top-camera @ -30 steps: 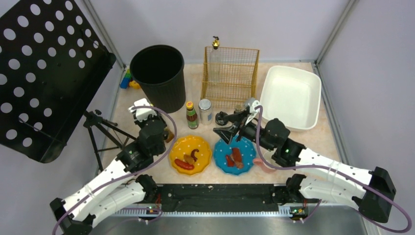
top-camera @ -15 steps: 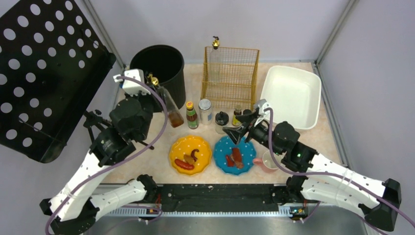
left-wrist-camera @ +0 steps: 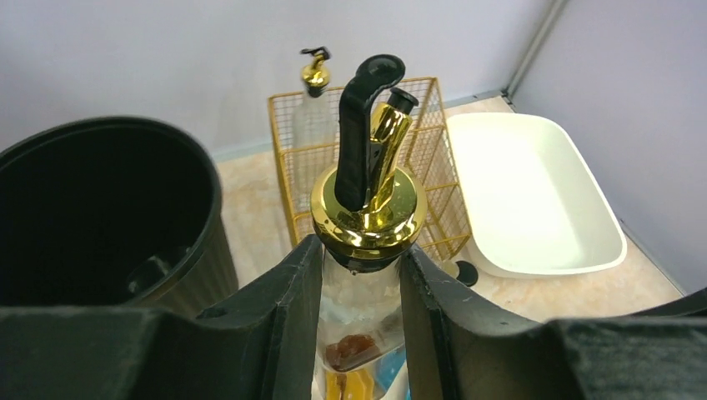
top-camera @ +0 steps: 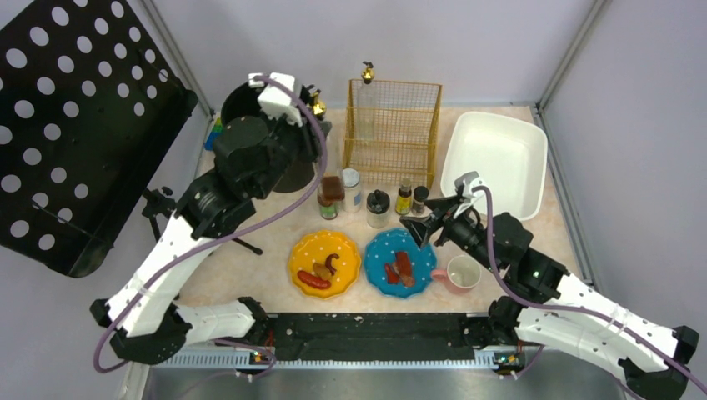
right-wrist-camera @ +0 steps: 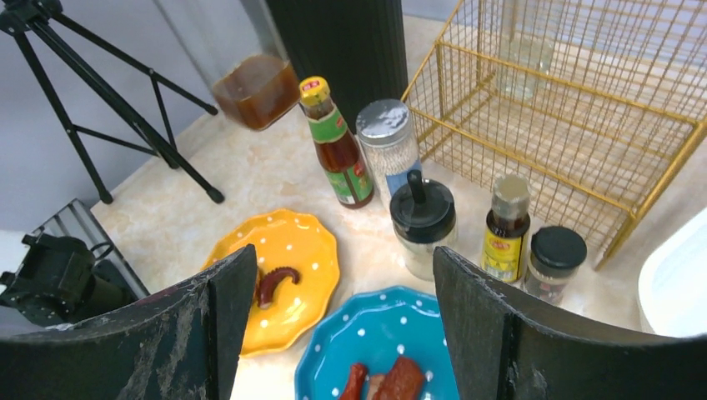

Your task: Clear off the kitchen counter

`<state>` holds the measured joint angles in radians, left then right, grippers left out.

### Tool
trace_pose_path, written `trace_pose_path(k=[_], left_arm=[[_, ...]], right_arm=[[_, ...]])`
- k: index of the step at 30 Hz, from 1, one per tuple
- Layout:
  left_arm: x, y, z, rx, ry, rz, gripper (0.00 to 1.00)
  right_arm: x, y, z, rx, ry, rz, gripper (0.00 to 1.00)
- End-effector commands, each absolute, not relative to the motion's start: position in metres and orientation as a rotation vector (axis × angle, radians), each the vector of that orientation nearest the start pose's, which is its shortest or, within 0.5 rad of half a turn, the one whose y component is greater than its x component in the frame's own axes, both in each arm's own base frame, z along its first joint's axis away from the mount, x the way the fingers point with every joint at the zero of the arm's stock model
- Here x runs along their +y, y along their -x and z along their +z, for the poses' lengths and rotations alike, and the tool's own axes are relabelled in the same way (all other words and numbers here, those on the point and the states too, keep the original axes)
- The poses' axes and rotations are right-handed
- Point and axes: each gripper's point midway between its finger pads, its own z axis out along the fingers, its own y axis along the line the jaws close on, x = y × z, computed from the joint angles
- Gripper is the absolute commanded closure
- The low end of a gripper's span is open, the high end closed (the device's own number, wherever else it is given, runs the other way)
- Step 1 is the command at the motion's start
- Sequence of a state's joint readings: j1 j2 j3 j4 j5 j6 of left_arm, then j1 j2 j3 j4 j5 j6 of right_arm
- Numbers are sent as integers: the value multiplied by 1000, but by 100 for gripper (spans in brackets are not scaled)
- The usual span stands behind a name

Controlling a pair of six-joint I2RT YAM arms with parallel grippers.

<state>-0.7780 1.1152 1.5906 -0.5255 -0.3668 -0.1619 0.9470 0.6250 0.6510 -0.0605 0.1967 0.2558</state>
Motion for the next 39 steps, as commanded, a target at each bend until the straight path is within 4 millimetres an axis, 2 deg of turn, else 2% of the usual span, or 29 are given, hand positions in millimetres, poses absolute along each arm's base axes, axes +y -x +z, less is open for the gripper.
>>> trace_pose_path(k=[1,6,11,21,30,39], left_arm=[[-216,-276,549,1370,-251,-566,100],[-248,-293,555,1348,-309,-605,100],[-280,-313,549,1332,-353,-643,100],[-334,-362,550,1274,-406,-675,100],[-340,-420,556,1211,-351,-616,100],[-340,-471,562,1111,-316,-603,100]], right_arm=[[214,-182,291,1625,372,789,24],[195,-175,293,1618,318,793,25],[181,-164,302,1556,298,828,26],[181,-144,310,1437,299,972,26],[183,-143,299,1424,260,1021,32],[181,-131,293,1450,335,1027,33]])
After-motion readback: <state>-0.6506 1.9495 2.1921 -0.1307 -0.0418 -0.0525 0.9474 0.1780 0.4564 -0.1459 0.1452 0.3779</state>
